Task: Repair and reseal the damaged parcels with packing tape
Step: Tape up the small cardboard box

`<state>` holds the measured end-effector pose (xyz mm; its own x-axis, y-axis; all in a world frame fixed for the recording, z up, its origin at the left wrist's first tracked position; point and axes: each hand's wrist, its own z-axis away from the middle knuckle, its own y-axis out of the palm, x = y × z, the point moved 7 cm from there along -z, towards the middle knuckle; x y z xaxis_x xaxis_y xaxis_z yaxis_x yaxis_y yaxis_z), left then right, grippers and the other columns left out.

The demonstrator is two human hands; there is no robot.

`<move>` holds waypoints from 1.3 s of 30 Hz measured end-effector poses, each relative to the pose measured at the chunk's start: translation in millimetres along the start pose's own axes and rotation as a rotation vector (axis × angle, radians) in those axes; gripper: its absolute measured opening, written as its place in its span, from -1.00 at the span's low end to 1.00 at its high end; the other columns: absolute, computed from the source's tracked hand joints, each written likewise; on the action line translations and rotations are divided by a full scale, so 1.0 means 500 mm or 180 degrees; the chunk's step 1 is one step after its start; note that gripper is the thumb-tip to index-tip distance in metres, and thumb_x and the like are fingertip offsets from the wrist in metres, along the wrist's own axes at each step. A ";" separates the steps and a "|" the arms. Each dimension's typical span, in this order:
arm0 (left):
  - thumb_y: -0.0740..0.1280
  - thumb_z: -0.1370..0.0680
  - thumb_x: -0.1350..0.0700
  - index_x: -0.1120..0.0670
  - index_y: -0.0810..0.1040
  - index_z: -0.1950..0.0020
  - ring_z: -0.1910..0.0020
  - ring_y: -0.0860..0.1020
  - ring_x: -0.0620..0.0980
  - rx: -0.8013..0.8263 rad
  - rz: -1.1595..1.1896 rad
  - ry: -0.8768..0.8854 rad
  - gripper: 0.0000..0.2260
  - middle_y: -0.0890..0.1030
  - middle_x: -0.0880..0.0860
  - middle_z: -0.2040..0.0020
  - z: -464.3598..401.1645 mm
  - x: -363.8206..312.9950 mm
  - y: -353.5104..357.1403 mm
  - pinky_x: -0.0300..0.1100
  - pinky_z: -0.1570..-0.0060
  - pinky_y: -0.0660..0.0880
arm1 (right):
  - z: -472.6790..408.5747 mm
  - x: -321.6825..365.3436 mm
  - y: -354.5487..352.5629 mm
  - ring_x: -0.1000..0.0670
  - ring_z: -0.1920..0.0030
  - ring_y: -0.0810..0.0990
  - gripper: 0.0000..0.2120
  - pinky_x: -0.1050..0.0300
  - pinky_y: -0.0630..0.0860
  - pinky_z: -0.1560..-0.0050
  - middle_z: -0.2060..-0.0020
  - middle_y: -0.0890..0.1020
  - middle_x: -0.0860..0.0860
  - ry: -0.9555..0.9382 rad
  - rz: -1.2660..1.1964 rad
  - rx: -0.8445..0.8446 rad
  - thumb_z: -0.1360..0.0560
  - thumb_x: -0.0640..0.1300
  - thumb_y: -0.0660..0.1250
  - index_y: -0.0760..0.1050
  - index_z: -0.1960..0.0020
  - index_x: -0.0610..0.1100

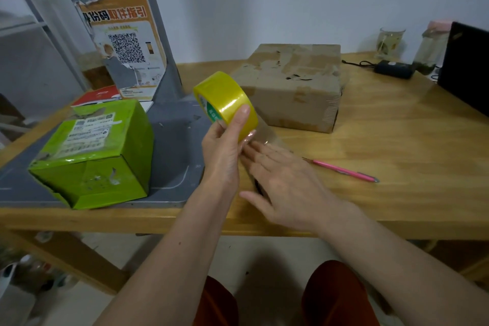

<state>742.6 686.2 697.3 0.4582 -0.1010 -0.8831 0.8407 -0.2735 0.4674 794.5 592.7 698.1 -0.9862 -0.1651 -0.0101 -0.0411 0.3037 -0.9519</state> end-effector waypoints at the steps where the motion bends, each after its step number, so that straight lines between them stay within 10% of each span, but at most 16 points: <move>1: 0.46 -0.49 0.08 0.11 0.63 0.00 0.04 0.65 -0.08 -0.0035 0.0044 -0.0003 -0.85 0.69 0.00 0.10 -0.002 -0.003 -0.005 -0.01 -0.18 0.57 | 0.002 -0.003 -0.005 -0.02 -0.40 0.38 -0.48 0.05 0.22 -0.46 -0.36 0.48 -0.09 -0.0098 -0.0272 -0.0094 -0.58 0.14 0.08 0.43 -0.38 -0.16; 10: 0.48 -0.42 0.03 0.08 0.62 -0.06 0.01 0.65 -0.06 -0.0174 0.0254 -0.0185 -0.74 0.68 0.02 0.02 -0.005 0.015 -0.036 -0.01 -0.14 0.58 | -0.015 -0.046 -0.006 -0.15 -0.30 0.48 -0.22 -0.03 0.36 -0.30 -0.27 0.54 -0.20 0.0995 0.0266 -0.0015 -0.55 0.30 -0.17 0.48 -0.30 -0.26; 14: 0.46 -0.35 -0.02 0.06 0.61 -0.07 0.05 0.63 -0.13 -0.0102 0.0300 -0.0120 -0.66 0.67 -0.05 0.10 0.001 0.006 -0.052 -0.08 -0.07 0.60 | -0.020 -0.066 0.010 -0.18 -0.53 0.05 -0.20 -0.08 0.07 -0.50 -0.52 0.08 -0.25 0.1540 0.0491 0.0335 -0.57 0.31 -0.16 -0.01 -0.53 -0.29; 20: 0.40 -0.49 0.02 0.06 0.59 -0.06 0.06 0.64 -0.13 -0.0133 0.0393 -0.0149 -0.81 0.68 -0.06 0.14 0.027 -0.008 -0.076 -0.08 -0.07 0.59 | -0.016 -0.111 0.008 -0.18 -0.54 -0.08 -0.08 -0.10 0.01 -0.51 -0.54 -0.12 -0.21 0.2089 -0.0295 0.0421 -0.49 0.41 -0.02 -0.20 -0.56 -0.21; 24: 0.40 -0.50 0.03 0.00 0.60 0.00 0.08 0.64 -0.14 -0.0176 0.0485 -0.0090 -0.89 0.68 -0.10 0.19 0.042 -0.022 -0.095 -0.07 -0.06 0.58 | 0.003 -0.177 -0.005 -0.11 -0.21 0.46 -0.25 -0.06 0.49 -0.14 -0.30 0.45 -0.11 0.2558 -0.1200 0.0097 -0.43 0.32 0.27 0.27 -0.43 -0.14; 29: 0.40 -0.44 0.01 -0.02 0.60 0.08 0.14 0.64 -0.15 -0.0167 0.0572 0.0136 -0.89 0.66 -0.09 0.22 0.046 -0.059 -0.105 -0.08 0.01 0.58 | 0.071 -0.241 0.021 -0.03 -0.18 0.53 -0.75 -0.13 0.43 -0.27 -0.16 0.60 0.00 0.3026 -0.4604 -0.0673 -0.49 0.09 0.37 0.57 -0.09 -0.01; 39: 0.41 -0.43 0.02 -0.01 0.62 0.08 0.12 0.64 -0.16 -0.0167 0.0547 0.0229 -0.89 0.67 -0.09 0.18 0.042 -0.076 -0.094 -0.06 -0.02 0.58 | 0.096 -0.239 0.016 -0.01 -0.16 0.58 -0.56 0.08 0.50 -0.12 -0.08 0.65 0.04 0.2189 -0.4582 -0.0716 -0.27 -0.03 0.47 0.62 -0.15 -0.01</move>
<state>679.7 682.9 708.2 0.6143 -0.0728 -0.7857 0.7612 -0.2077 0.6143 919.6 569.6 677.0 0.0115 -0.0082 0.9999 -0.9114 0.4114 0.0139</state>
